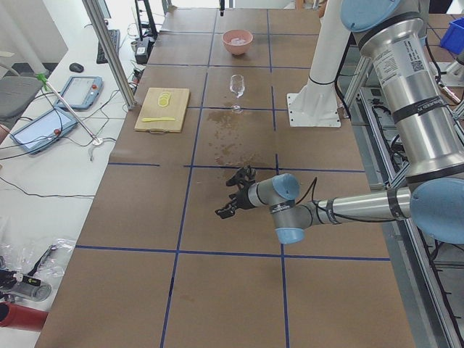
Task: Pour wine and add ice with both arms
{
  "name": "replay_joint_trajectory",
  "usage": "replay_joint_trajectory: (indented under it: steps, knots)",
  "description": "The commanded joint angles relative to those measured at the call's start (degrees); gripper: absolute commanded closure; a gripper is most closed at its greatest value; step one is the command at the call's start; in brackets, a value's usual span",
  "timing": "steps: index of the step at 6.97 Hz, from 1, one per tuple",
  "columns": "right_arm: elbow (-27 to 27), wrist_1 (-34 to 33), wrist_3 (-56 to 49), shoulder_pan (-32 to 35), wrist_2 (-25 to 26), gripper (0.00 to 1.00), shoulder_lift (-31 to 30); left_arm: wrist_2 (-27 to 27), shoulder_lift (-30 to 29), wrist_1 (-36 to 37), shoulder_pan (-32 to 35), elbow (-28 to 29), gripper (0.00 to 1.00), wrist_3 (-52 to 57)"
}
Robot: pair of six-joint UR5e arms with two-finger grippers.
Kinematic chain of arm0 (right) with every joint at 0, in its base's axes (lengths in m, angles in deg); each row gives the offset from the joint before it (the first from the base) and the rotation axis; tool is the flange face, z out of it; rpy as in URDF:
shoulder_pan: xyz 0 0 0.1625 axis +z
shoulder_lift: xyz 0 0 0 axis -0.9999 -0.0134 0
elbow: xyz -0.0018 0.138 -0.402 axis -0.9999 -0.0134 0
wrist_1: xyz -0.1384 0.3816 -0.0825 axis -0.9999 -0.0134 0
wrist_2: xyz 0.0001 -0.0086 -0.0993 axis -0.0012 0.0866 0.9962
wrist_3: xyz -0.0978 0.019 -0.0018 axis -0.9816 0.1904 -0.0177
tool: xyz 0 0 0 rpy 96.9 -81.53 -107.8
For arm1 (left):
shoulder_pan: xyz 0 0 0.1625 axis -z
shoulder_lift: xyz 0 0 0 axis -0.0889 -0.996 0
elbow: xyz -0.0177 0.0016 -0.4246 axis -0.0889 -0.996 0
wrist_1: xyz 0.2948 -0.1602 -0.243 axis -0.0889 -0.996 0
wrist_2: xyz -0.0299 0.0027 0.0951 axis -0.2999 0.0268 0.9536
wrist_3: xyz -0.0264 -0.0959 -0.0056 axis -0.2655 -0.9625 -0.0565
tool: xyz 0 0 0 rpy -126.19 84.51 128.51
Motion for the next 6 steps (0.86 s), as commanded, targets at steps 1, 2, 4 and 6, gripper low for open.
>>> replay_joint_trajectory:
  steps: [1,2,4,6]
  knots:
    - [0.9,0.1,0.0,0.0,0.0,0.0,0.0,-15.4,-8.5,14.5,12.5,0.2,0.01,4.0]
    - [1.7,0.0,0.3,-0.7,0.0,0.0,0.0,-25.4,-12.9,23.9,17.9,-0.1,0.01,3.8]
    - [4.9,0.1,5.5,-4.0,-0.1,0.0,-0.1,-35.6,-16.1,37.3,22.9,-1.9,0.0,0.1]
    - [11.4,0.1,17.0,-10.1,1.0,0.0,-2.1,-36.8,-16.0,46.8,22.9,-5.5,0.0,-4.4]
